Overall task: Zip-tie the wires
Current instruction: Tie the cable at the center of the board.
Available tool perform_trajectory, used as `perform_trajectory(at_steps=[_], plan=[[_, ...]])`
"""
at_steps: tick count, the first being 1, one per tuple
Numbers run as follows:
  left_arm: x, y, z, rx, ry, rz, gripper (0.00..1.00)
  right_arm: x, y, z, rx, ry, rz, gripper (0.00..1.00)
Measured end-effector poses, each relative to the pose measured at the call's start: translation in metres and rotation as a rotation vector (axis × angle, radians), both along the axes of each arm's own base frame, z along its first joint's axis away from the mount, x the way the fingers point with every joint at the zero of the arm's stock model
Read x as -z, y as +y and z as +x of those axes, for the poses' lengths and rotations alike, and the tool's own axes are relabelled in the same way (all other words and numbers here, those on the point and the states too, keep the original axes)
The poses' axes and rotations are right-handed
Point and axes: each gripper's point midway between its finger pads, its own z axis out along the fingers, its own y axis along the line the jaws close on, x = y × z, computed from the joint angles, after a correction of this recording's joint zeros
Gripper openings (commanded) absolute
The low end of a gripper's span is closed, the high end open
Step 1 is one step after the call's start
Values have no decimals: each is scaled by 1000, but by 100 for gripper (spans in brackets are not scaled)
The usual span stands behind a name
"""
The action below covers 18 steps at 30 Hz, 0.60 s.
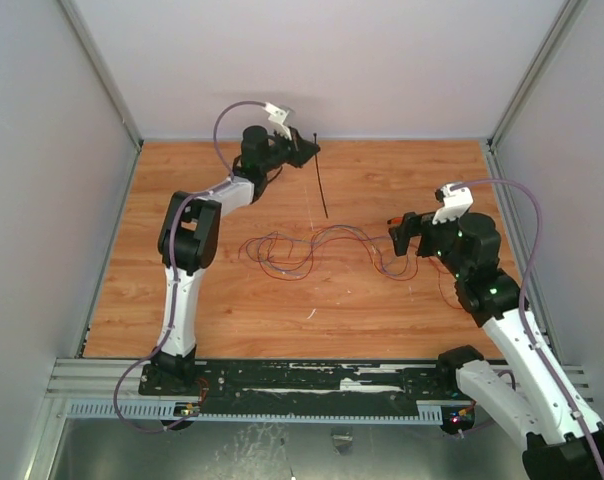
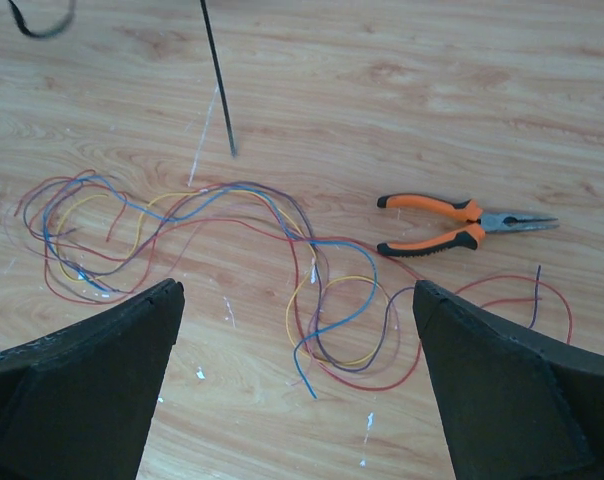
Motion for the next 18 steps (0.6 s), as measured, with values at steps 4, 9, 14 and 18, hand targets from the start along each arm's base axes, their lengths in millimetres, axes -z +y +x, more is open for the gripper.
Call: perform_trajectory(at_steps=[4, 9, 14, 18], plan=[[35, -5, -17, 17, 63, 8, 0, -15, 1, -5, -17, -60, 18, 99], [65, -10, -36, 36, 123, 6, 0, -16, 5, -7, -40, -79, 27, 99], [72, -17, -57, 66, 141, 0, 0, 2, 10, -9, -74, -38, 26, 99], [58, -27, -69, 95, 114, -16, 0, 21, 20, -9, -111, 27, 44, 99]])
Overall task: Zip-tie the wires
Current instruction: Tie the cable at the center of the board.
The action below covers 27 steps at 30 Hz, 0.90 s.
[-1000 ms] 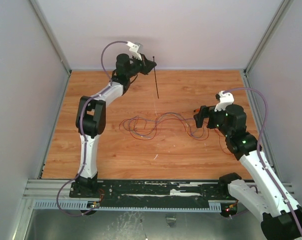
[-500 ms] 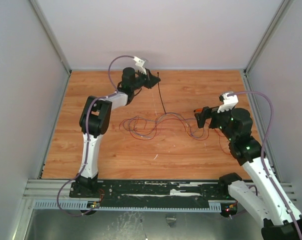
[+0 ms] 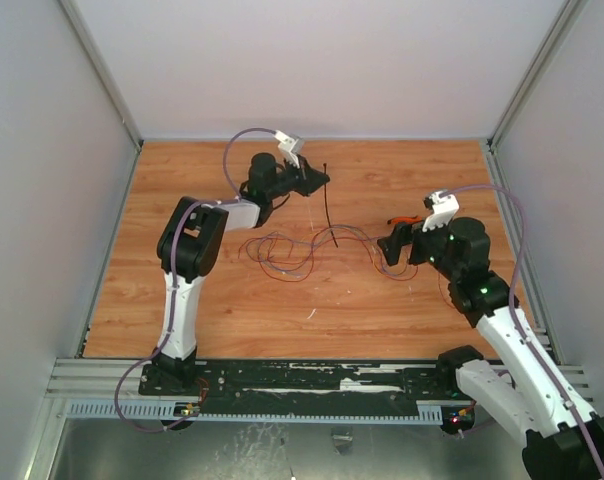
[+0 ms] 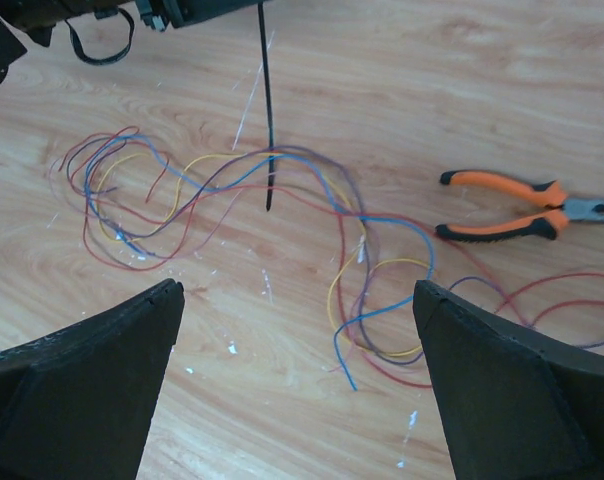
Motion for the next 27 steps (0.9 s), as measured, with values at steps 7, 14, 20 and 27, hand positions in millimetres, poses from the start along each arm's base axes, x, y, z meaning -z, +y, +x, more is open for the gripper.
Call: perform_trajectory(at_steps=[7, 14, 20, 27], plan=[[-1, -9, -21, 27, -7, -21, 0, 31, 21, -2, -56, 114, 81, 99], [22, -6, -36, 25, 48, -6, 0, 61, 37, -5, -104, 170, 93, 99], [32, -6, -43, 28, 77, 0, 0, 55, 47, 8, -161, -16, 86, 99], [36, -6, -45, 36, 90, 10, 0, 27, 81, 26, -338, -363, -126, 99]])
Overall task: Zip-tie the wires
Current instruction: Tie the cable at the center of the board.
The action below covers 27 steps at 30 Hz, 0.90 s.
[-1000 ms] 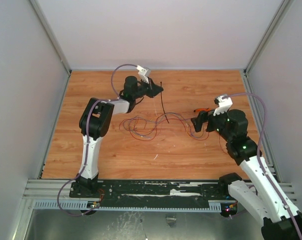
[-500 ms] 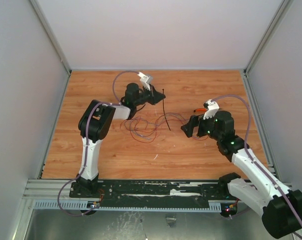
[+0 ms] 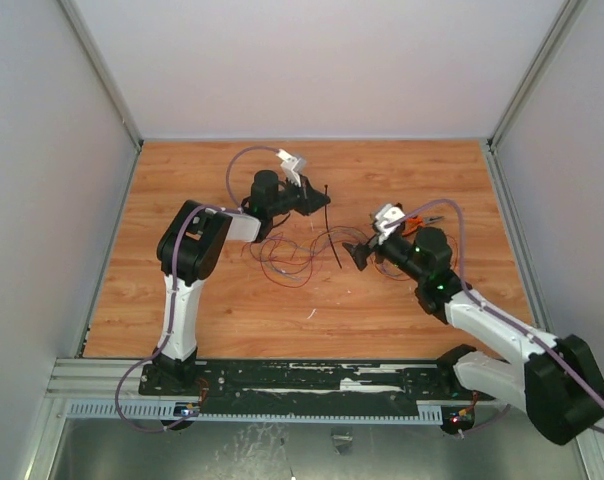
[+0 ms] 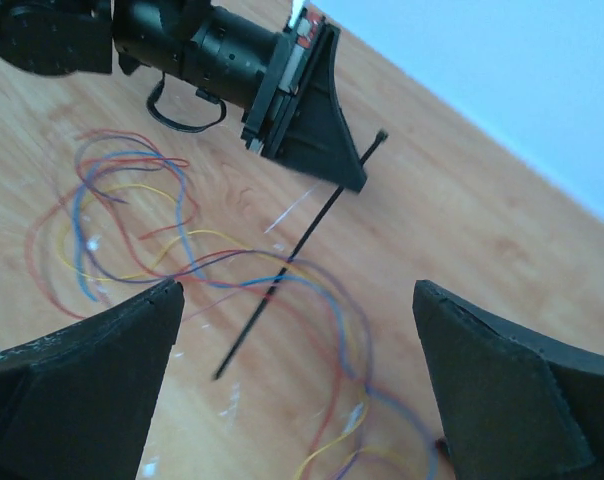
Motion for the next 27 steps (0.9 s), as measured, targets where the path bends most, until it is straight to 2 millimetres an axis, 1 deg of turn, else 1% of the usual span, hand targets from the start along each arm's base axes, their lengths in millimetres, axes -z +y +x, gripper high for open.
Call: perform_trajectory(at_steps=[3, 6, 8, 11, 14, 16, 20, 23, 27], plan=[[3, 0, -2, 10, 7, 8, 0, -3, 10, 15, -42, -135, -145, 99], [6, -1, -4, 23, 14, 17, 0, 1, 10, 32, -47, -227, -288, 99], [7, -1, -6, 33, 18, 22, 0, 10, 7, 40, -50, -268, -378, 99], [5, -4, -7, 55, 21, 22, 0, 28, 3, 45, -75, -299, -497, 99], [-1, -7, -7, 76, 12, 16, 0, 46, 1, 45, -112, -300, -590, 99], [-4, -8, -7, 85, 6, 13, 0, 54, 1, 45, -132, -303, -628, 99], [-7, -10, -7, 98, -2, 10, 0, 67, 13, 39, -184, -308, -664, 99], [-6, -10, -8, 101, 2, 11, 0, 87, 24, 32, -233, -281, -689, 99], [-2, -10, -8, 101, 12, 15, 0, 114, 30, 27, -275, -235, -717, 99]])
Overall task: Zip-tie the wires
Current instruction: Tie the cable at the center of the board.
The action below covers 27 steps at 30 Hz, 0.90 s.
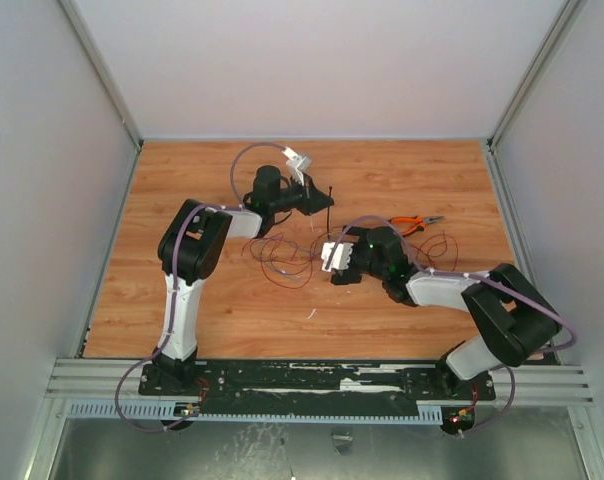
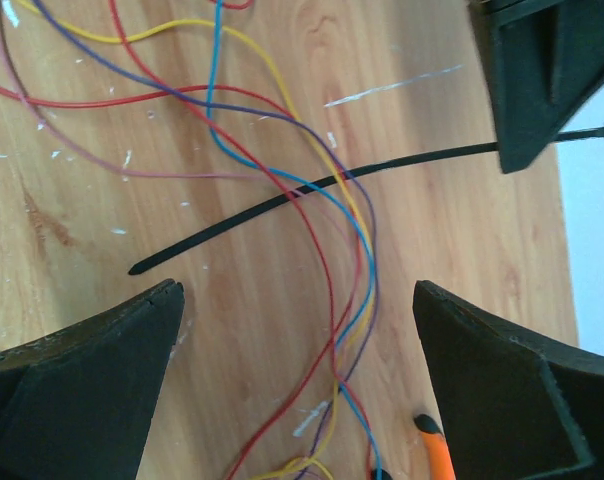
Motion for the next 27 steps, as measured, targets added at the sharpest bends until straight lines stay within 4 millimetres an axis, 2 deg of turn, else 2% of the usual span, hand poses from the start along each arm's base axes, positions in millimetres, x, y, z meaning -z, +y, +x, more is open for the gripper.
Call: perform_trajectory(at_steps=[5, 18, 27], plan=[[5, 0, -1, 0, 13, 6, 0, 16, 2, -1, -7, 32, -20, 99], [9, 1, -1, 0, 32, 15, 0, 5, 25, 14, -35, 4, 13, 99], [8, 0, 0, 0, 32, 15, 0, 17, 32, 17, -47, 24, 1, 99]])
